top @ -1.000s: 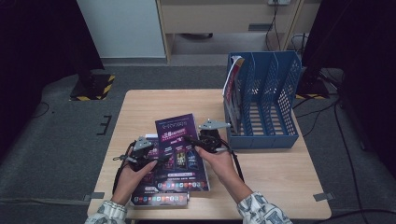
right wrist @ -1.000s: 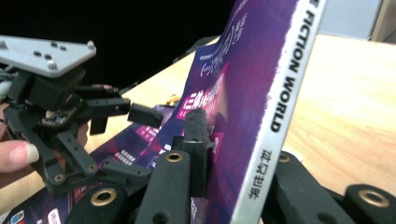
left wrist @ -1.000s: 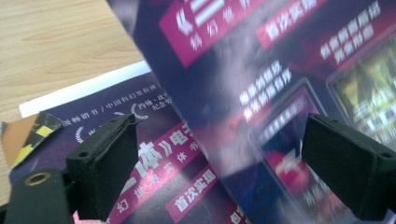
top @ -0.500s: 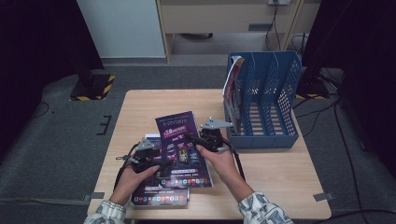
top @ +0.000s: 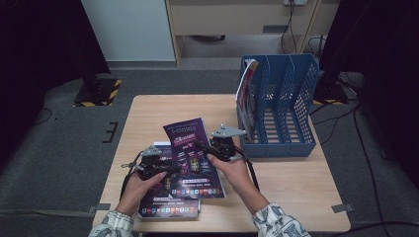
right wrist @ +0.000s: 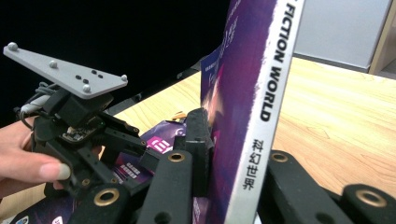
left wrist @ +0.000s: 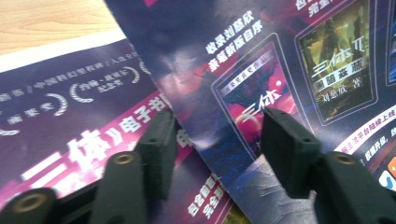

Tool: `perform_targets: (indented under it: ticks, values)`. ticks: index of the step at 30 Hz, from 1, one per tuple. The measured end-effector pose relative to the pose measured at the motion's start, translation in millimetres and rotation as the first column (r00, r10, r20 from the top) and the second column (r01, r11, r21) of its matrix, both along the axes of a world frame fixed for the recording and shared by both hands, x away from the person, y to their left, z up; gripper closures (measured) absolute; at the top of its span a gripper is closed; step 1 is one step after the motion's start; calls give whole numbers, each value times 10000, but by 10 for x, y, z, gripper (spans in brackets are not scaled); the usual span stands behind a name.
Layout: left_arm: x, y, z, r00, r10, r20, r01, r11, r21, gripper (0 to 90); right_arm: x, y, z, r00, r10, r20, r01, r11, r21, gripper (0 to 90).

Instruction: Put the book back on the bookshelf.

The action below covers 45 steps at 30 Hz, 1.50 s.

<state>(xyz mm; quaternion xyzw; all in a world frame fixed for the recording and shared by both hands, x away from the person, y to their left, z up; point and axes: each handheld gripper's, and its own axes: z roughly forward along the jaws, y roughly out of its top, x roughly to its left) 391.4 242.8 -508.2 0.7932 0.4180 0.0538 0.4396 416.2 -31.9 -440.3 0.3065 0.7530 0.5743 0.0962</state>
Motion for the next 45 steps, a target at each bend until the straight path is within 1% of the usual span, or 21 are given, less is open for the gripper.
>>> perform_targets:
  ticks: [2,6,8,11,14,17,19,21,22,23,24,28,29,32,34,36,38,39,40,41,45]
  values:
    - [3,17,8,10000,62,-29,-62,10000,17,542,-6,3,2,10000,51,41,-51,10000,-24,799]
    - [11,24,14,9998,139,-124,-138,9999,84,586,-16,12,0,9999,96,83,-96,9999,-78,797]
    - [12,28,15,9998,170,-106,-169,9998,61,607,-22,21,3,9997,176,172,-173,9996,-212,786]
    - [4,15,16,9998,192,-55,-191,9998,112,613,-29,32,12,9994,315,170,-308,9988,-371,768]
    - [0,8,18,9998,179,-1,-179,9997,194,614,-37,67,-3,9990,436,136,-430,9982,-421,712]
    - [-2,-2,15,9998,167,64,-168,9996,247,614,-45,116,-30,9983,576,81,-567,9947,-858,668]
    - [-4,-4,17,9998,151,100,-153,9995,268,614,-39,127,-42,9981,612,-7,-609,9925,-1062,632]
    - [-4,-3,19,9999,115,125,-119,9994,328,614,-34,132,-58,9984,555,-70,-560,9887,-1392,674]
    - [-5,-4,19,9999,122,121,-126,9994,323,614,-31,127,-71,9990,446,-35,-447,9873,-1523,733]
    - [-4,-2,20,9998,127,146,-131,9995,297,614,-24,115,-77,9992,390,-8,-386,9879,-1504,773]
    - [-4,1,23,9998,107,158,-112,9995,308,614,-19,105,-82,9994,338,0,-334,9896,-1402,782]
    - [-8,9,38,9997,131,228,-136,9997,207,608,-20,87,-72,9998,92,150,-69,9895,-1442,793]
    - [-10,12,44,9993,180,316,-185,9997,162,603,-21,84,-65,9997,35,237,-1,9896,-1437,794]
    - [-12,29,62,9970,456,629,-451,9989,-88,577,-28,68,-17,9985,72,543,-8,9932,-1168,796]
    - [-5,35,51,9971,541,530,-531,9984,-214,491,-44,65,31,9966,90,822,-11,9954,-958,798]
    - [-2,43,30,9980,442,445,-422,9981,-443,449,-60,62,67,9939,177,1090,-91,9968,-790,799]
    - [6,46,20,9985,369,401,-347,9979,-544,369,-84,65,104,9890,250,1457,-157,9978,-644,801]
    - [11,46,8,9993,248,268,-230,9975,-663,352,-91,66,113,9880,253,1525,-166,9982,-579,801]
    - [15,46,-2,9996,211,201,-197,9975,-684,325,-99,65,127,9863,285,1624,-209,9986,-481,801]
    - [15,47,-9,9997,196,174,-183,9973,-717,310,-104,64,135,9854,311,1676,-244,9988,-421,802]
    - [13,42,-18,9999,-16,148,27,9969,-785,317,-120,57,152,9812,315,1905,-261,9992,-303,803]
